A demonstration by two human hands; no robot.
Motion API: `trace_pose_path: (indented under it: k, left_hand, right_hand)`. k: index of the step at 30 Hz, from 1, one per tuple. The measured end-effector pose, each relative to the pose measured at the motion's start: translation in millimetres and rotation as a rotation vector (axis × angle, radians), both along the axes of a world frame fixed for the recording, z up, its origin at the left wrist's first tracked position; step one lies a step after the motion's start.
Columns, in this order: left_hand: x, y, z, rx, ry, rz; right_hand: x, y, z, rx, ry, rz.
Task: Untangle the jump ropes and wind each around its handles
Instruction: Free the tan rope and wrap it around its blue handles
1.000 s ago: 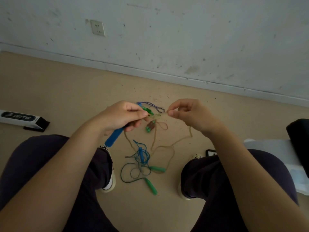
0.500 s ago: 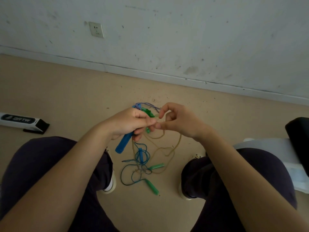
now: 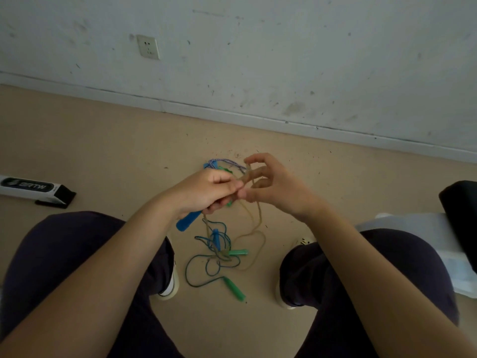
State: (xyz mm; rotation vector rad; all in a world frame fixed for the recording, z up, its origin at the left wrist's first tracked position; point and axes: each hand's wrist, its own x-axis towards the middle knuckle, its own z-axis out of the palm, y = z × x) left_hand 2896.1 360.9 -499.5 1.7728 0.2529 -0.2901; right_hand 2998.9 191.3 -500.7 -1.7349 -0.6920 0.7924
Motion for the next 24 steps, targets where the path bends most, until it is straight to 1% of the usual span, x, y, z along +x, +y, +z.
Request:
trace_pose_path:
  k: [4,7,10,13,15,18,19,21,24]
  left_hand:
    - [0.5,1.9,1.2,0.064,-0.031,0.054]
    - [-0.4,6.3,4.0,0.103,-0.048,0.075]
    - [-1.3,3.4,3.6,0.068,-0.046,0.042]
    - [-0.3,1.7,1.5,0.061,-0.048,0.003]
    - [-0.5,8.9,2.2,0.067,-0.044,0.010]
    - [-2.4,24.1,2.4,0.110,-0.057,0.066]
    - [-3.0,26.8,1.8,0.132,-0.063,0.090]
    - [-3.3,26.4,-0.1,0.165,-0.065,0.101]
    - [-2.4,14.2,-0.9,0.157,-0.052,0.031]
  right_hand:
    - [7.1,-2.6,-0.6,0.032,-0.105,-0.029]
    - [7.5,-2.9,-0.8,0.037,-0.083,-0.019]
    - [3.9,-0.7,-4.5,0.033,-0.054,0.027]
    - [4.3,1.0,-3.3,-0.007,-0.103,0.033]
    - [12.5,-3.0,0.3,-0.014,-0.128,-0.038]
    - [29.0,-13.9,3.6,0.047,-0.172,-0.213]
    - [31.7,-16.8,4.6,0.062,-0.182,-0.243]
    - [29.7,-18.8,6.9,0.079,-0.151,-0.190]
    - [17.7,-12.6,4.7,0.030,-0.040,-0.017]
